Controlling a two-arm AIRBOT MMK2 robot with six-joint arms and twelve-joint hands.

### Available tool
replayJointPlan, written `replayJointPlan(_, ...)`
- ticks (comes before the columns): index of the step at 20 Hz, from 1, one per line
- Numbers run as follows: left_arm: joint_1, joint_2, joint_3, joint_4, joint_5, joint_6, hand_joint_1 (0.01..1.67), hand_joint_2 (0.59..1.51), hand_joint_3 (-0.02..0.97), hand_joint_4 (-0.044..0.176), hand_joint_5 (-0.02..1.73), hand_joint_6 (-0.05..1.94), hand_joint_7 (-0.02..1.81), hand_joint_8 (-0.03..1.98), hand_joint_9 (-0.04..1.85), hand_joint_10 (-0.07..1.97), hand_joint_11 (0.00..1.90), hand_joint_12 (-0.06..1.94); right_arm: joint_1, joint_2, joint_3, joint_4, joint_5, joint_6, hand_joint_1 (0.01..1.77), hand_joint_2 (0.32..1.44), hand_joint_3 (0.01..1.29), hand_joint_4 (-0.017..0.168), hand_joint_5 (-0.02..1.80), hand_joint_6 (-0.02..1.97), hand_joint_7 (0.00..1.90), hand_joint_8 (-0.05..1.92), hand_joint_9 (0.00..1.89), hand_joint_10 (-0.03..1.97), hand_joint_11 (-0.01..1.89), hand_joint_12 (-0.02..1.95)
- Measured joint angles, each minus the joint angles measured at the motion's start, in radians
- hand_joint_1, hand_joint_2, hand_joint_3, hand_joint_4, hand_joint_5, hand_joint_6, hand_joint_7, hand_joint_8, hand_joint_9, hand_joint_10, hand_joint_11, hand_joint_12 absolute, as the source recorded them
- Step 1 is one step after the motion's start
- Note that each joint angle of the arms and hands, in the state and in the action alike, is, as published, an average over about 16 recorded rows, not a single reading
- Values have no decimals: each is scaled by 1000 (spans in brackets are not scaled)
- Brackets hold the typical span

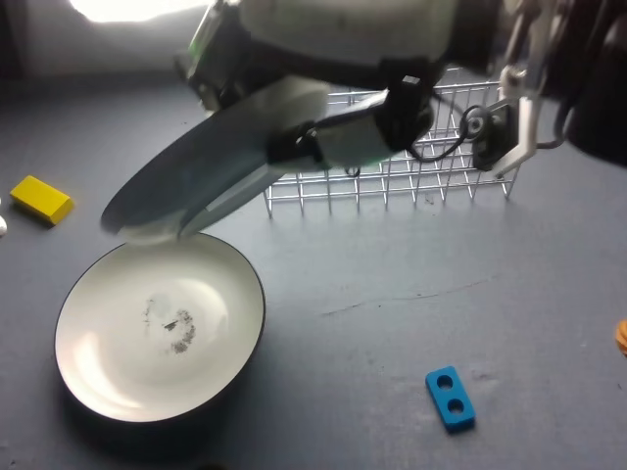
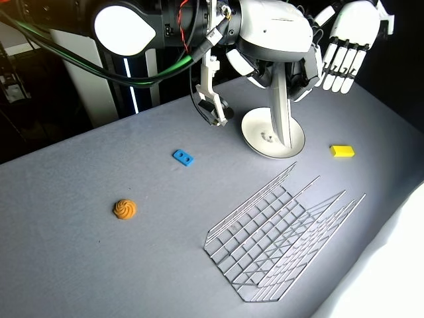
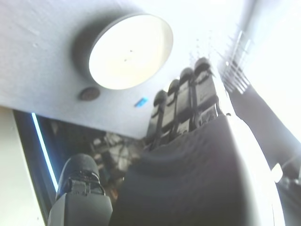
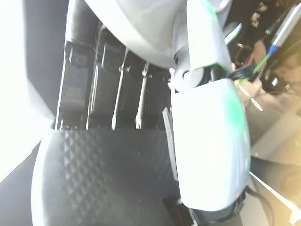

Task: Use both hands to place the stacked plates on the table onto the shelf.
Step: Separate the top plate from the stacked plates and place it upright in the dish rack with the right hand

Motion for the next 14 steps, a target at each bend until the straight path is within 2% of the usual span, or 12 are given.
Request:
replayJointPlan(3, 0, -1, 7, 8, -3, 0, 17, 1082, 23, 3, 21, 7, 17, 6, 21, 6, 14, 6, 43, 22, -1, 70, -47, 11, 1260, 992, 14, -6, 941, 894, 1114, 827, 1306, 158, 914, 1069)
replayJointPlan(9, -1, -2, 9, 23, -10, 0, 17, 1075, 22, 3, 20, 7, 16, 6, 22, 6, 14, 6, 122, 55, 15, 179, -114, 42, 1256, 992, 14, -7, 940, 900, 1144, 793, 1346, 136, 937, 1079)
replayJointPlan(14, -3, -4, 4, 28, -13, 0, 17, 1072, 22, 3, 20, 8, 14, 6, 22, 6, 15, 6, 163, 71, 63, 105, -136, 216, 1256, 992, 14, -8, 935, 900, 1164, 736, 1358, 111, 955, 1032)
